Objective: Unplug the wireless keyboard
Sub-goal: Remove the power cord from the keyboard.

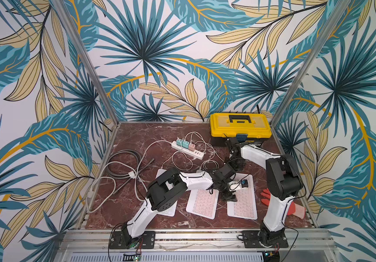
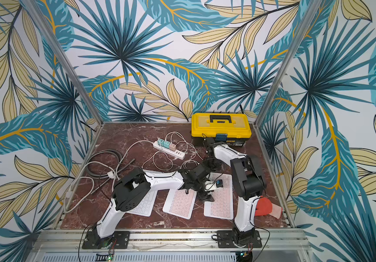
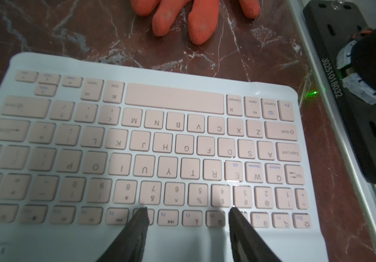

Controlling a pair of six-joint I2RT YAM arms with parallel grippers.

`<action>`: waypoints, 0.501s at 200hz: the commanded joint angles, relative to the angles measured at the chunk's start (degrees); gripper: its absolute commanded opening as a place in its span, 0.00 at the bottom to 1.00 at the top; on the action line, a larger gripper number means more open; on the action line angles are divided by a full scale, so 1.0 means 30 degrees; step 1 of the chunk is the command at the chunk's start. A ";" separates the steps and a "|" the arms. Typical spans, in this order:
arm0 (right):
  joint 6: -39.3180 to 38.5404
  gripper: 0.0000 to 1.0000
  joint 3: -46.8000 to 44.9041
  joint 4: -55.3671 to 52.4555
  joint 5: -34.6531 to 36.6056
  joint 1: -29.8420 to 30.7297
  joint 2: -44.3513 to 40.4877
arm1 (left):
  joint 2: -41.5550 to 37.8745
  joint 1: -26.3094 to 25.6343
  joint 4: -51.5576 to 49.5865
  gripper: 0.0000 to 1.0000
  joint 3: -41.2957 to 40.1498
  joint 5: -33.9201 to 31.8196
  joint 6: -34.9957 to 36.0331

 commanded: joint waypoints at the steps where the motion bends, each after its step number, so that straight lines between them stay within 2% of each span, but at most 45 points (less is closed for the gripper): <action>1: -0.0848 0.08 -0.0642 0.1120 -0.0292 0.0450 -0.0235 | 0.0682 0.0233 -0.1128 0.59 -0.0043 -0.0221 -0.0694; 21: -0.2177 0.08 -0.0349 0.0918 -0.0422 0.0674 0.0034 | 0.0612 0.0371 -0.1129 0.59 -0.0097 -0.0140 -0.0837; 36: -0.2120 0.08 -0.0151 0.0443 0.0255 0.0690 0.0204 | 0.0615 0.0439 -0.1120 0.59 -0.0157 -0.0147 -0.0874; 59: 0.0098 0.07 -0.0007 -0.0391 0.1596 0.0619 0.0348 | 0.0623 0.0434 -0.1093 0.59 -0.0241 -0.0105 -0.0932; 100: 0.2339 0.04 -0.0439 0.0249 0.0237 -0.0183 0.0157 | 0.0608 0.0555 -0.1127 0.57 -0.0391 -0.0019 -0.1049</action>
